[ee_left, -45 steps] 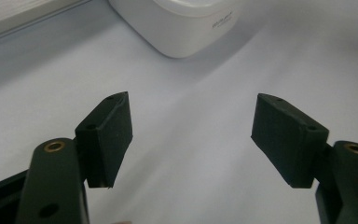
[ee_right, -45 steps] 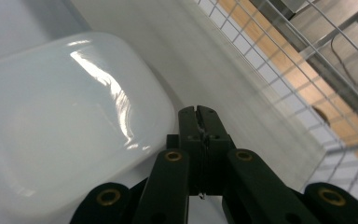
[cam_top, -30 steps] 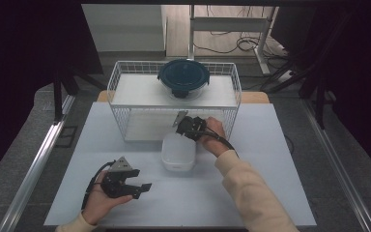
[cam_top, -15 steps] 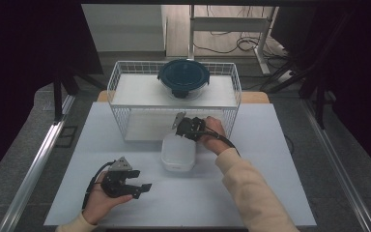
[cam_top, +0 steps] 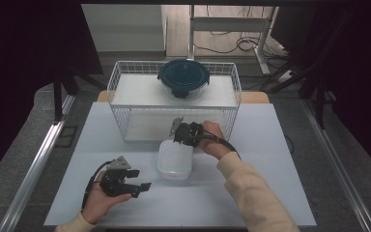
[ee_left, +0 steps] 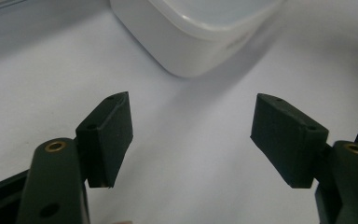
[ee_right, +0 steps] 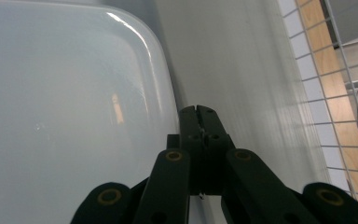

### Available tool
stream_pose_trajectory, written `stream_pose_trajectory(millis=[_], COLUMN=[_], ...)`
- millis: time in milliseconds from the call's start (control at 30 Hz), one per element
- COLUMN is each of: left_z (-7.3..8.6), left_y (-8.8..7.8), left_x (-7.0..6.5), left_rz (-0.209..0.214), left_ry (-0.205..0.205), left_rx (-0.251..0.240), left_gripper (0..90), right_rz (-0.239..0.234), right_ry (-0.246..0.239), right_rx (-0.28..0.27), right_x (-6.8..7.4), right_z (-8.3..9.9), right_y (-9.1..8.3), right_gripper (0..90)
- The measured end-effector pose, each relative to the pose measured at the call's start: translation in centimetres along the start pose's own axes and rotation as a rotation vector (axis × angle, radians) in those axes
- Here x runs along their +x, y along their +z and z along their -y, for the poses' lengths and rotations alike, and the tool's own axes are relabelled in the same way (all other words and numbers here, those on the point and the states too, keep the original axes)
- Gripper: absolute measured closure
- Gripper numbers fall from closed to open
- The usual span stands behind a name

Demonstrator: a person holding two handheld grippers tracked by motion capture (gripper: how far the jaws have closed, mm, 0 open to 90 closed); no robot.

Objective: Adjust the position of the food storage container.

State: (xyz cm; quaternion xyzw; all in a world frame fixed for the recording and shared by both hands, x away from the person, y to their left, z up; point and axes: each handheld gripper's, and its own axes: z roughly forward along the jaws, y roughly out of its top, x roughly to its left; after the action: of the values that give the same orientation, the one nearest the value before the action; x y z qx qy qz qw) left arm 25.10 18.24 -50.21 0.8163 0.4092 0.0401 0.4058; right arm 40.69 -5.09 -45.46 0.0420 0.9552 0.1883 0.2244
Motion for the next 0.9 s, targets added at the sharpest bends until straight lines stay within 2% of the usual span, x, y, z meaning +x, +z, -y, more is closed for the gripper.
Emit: stream_pose_trajectory(millis=[133, 233, 467, 733, 800, 900], left_z=[0.0, 0.0, 0.0, 0.3, 0.4, 0.4], left_y=[-0.3, -0.5, -1.3, -2.7, -2.7, -2.7], left_x=[0.1, 0.2, 1.0, 1.9, 2.0, 2.0], left_rz=[-0.002, -0.007, -0.008, -0.037, -0.04, -0.038], left_ry=[-0.006, -0.008, -0.036, -0.081, -0.083, -0.084], left_rx=[-0.01, -0.016, -0.047, -0.1, -0.103, -0.097], left_gripper=[28.6, 28.6, 28.7, 29.0, 29.0, 29.0], right_rz=[-0.016, -0.035, -0.069, -0.105, -0.113, -0.124], right_ry=[-0.024, -0.021, -0.033, -0.06, -0.055, -0.077], right_rx=[-0.01, -0.026, -0.064, -0.096, -0.092, -0.096], right_x=[0.5, 0.6, 1.2, 2.1, 2.4, 2.9], right_z=[-0.2, -0.2, -0.8, -1.7, -1.9, -2.0], right_y=[-0.2, -0.2, -0.1, -0.1, -0.2, -0.4], right_gripper=[89.9, 89.9, 89.9, 89.9, 89.9, 89.9])
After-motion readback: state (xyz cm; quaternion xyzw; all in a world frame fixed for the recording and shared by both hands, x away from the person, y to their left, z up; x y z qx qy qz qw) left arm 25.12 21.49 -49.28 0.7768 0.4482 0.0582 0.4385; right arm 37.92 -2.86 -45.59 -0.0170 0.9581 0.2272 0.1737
